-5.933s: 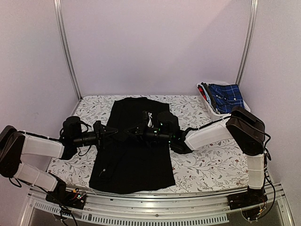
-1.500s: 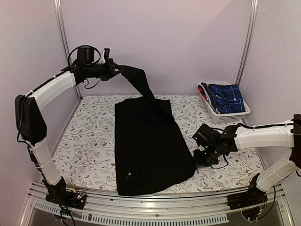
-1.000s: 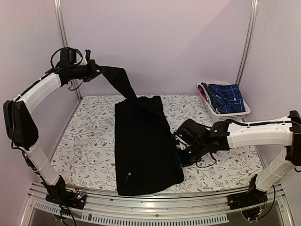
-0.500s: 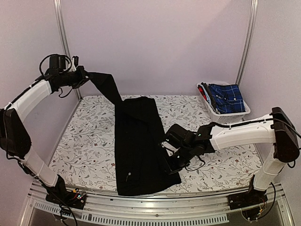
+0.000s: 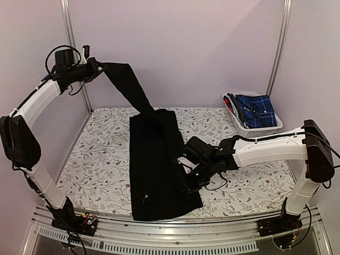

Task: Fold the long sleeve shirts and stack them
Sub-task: Fold the 1/3-folded shirt at the center of the board.

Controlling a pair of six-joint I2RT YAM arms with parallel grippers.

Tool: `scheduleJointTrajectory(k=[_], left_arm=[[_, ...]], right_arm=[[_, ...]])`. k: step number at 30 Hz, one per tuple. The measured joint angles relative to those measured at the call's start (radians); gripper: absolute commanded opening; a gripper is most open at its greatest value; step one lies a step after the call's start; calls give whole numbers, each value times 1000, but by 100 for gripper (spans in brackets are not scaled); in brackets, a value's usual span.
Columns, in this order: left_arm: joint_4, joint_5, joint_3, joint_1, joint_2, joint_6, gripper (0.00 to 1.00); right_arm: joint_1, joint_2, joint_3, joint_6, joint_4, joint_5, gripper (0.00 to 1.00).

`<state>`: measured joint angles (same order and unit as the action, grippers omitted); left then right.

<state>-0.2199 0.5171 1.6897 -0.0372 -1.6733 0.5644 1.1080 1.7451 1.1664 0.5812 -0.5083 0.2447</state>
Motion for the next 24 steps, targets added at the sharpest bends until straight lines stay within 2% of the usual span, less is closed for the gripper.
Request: scheduleJointTrajectory(k=[9, 24], left_arm=[[19, 35, 50, -9, -72, 8, 0], [-26, 0, 50, -3, -76, -23, 0]], right_arm=[[0, -5, -8, 0, 3, 1, 0], [13, 48, 31, -47, 45, 82, 0]])
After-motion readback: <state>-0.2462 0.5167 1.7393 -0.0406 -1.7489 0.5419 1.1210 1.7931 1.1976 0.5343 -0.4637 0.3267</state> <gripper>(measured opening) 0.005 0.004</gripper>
